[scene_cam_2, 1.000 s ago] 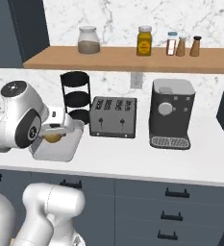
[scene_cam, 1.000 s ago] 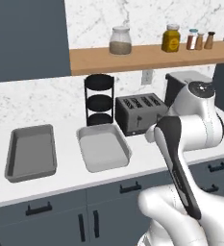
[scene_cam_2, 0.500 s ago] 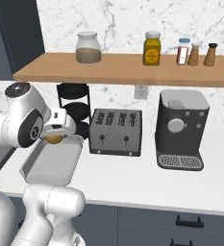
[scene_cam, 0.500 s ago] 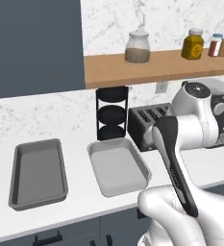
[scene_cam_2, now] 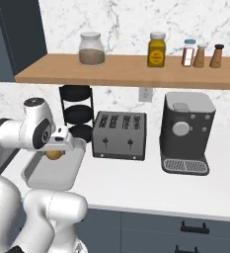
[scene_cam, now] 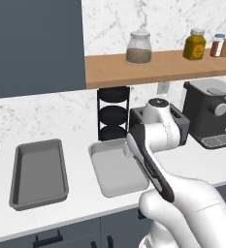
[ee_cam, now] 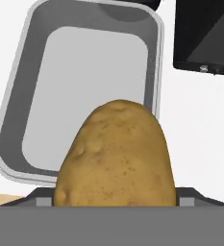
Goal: Place one potato and one steak in each tupperware on the nearby counter, to pack two identical lunches.
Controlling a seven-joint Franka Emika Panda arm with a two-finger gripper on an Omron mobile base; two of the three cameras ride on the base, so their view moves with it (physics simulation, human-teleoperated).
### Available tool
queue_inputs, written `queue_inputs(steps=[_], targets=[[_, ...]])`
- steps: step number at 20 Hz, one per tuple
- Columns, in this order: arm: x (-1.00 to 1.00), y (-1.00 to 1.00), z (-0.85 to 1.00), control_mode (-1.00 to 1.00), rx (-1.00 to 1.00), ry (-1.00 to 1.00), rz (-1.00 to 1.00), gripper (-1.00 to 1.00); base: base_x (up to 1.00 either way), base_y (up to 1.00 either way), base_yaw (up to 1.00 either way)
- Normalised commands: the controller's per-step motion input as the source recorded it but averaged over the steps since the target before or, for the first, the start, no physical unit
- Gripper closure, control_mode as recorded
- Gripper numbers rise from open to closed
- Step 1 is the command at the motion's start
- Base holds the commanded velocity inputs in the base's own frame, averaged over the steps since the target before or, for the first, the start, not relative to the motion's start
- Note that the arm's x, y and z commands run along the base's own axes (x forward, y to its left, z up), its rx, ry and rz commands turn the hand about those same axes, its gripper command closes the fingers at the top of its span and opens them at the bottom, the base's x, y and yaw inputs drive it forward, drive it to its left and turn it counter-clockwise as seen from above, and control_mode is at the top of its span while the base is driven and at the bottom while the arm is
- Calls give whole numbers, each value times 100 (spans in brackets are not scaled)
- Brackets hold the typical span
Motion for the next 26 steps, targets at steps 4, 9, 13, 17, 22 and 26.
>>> queue_inputs(steps=[4,9,13,17,22,26], targets=[[85,47,-55,-100,-2,21,-3,100,0,0,0],[94,0,-4,-100,0,35,-1,100,0,0,0],[55,0,-12,-100,0,20,0,100,0,0,0],[-7,0,-40,-100,0,2,0,100,0,0,0],[-7,0,-71,-100,0,0,0,100,0,0,0],[0,0,-70,-100,0,0,0,100,0,0,0]])
